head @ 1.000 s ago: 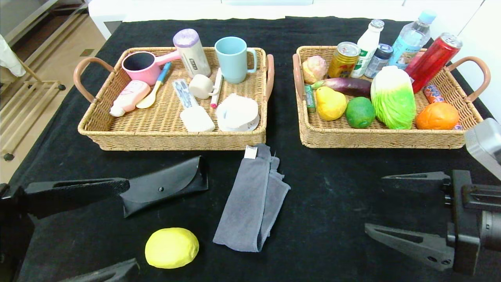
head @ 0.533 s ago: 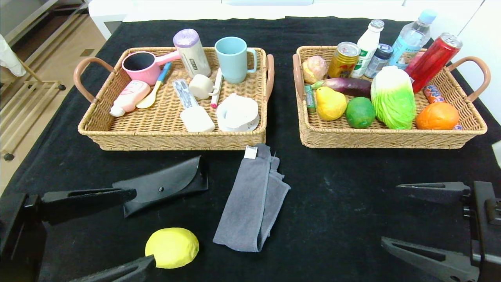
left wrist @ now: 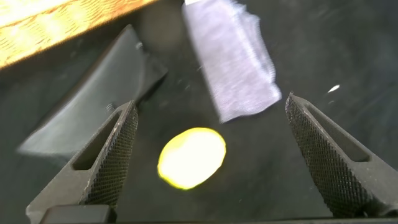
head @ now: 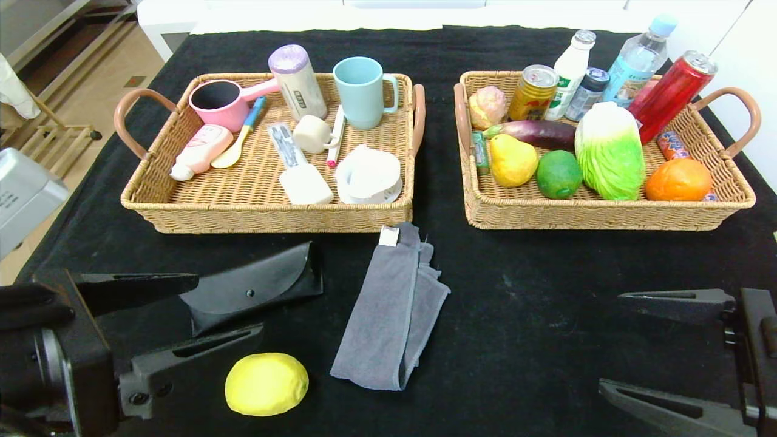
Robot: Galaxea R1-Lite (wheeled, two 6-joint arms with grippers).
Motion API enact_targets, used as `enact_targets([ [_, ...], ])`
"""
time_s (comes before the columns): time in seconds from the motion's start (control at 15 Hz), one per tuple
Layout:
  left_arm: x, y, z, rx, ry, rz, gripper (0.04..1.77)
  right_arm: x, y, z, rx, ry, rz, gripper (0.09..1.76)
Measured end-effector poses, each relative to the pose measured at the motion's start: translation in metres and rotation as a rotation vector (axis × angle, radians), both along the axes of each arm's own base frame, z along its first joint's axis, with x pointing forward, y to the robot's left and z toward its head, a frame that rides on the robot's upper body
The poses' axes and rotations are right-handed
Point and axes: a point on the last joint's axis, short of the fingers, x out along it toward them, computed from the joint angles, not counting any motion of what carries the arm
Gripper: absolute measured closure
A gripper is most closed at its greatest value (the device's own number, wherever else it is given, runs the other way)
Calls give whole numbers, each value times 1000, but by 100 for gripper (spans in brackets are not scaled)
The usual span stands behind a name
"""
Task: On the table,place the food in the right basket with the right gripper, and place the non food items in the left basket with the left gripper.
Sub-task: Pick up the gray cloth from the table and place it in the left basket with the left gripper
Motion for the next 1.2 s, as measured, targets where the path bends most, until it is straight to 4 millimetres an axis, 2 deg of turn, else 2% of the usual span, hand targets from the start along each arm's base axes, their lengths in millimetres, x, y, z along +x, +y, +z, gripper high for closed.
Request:
enact_targets([
  [0.27, 19, -6, 9, 108, 87, 94, 9, -2, -3, 2, 4, -13, -11, 15],
  [0.47, 33, -20, 16, 179, 171, 103, 9, -4, -6, 6, 14, -33, -19, 15],
  [0.73, 54, -56, 29, 174, 282, 128, 9, -8, -9, 10, 26, -56, -29, 15],
  [0.93, 71, -85, 22, 195, 320, 152, 9, -10, -11, 12, 31, -66, -32, 15],
  [1.2, 84, -114, 12, 175, 348, 225, 9, -15, -12, 15, 40, -84, -27, 14],
])
